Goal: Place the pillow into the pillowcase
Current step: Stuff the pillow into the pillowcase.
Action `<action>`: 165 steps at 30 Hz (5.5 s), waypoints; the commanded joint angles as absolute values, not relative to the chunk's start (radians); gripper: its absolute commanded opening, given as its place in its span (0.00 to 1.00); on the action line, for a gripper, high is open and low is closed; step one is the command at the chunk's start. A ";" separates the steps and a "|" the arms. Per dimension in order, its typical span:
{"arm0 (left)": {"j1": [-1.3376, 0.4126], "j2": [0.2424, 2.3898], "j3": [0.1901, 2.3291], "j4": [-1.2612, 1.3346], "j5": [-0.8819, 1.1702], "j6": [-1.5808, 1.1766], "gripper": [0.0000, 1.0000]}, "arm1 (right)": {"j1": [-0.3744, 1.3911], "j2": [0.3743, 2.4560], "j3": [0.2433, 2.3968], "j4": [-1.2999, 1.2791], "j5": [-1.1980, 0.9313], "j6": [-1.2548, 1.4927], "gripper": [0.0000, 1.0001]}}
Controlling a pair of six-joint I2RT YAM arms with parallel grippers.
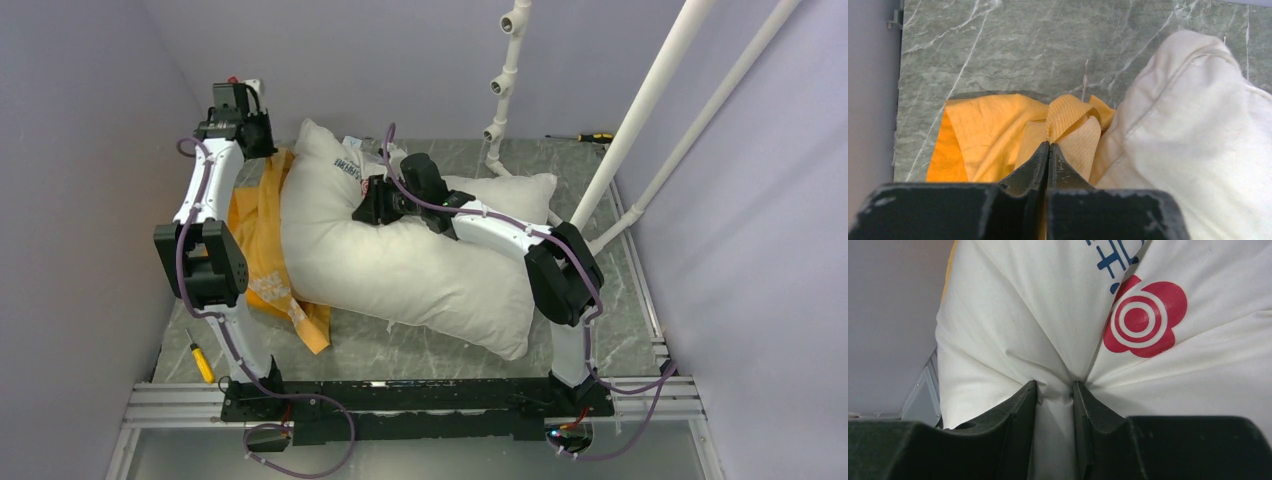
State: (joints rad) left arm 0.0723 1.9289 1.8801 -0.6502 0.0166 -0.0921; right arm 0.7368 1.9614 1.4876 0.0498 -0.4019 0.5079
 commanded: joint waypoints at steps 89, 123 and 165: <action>0.091 1.293 1.642 -0.574 0.684 -0.348 0.00 | 0.893 2.059 1.760 -0.088 -0.663 0.612 0.00; -0.011 1.311 1.620 -0.823 0.080 -0.209 0.66 | 0.803 2.001 1.598 0.236 -0.697 0.914 0.00; -0.148 1.252 1.648 -0.648 0.684 -0.433 0.00 | 0.844 1.939 1.764 0.327 -0.709 0.967 0.00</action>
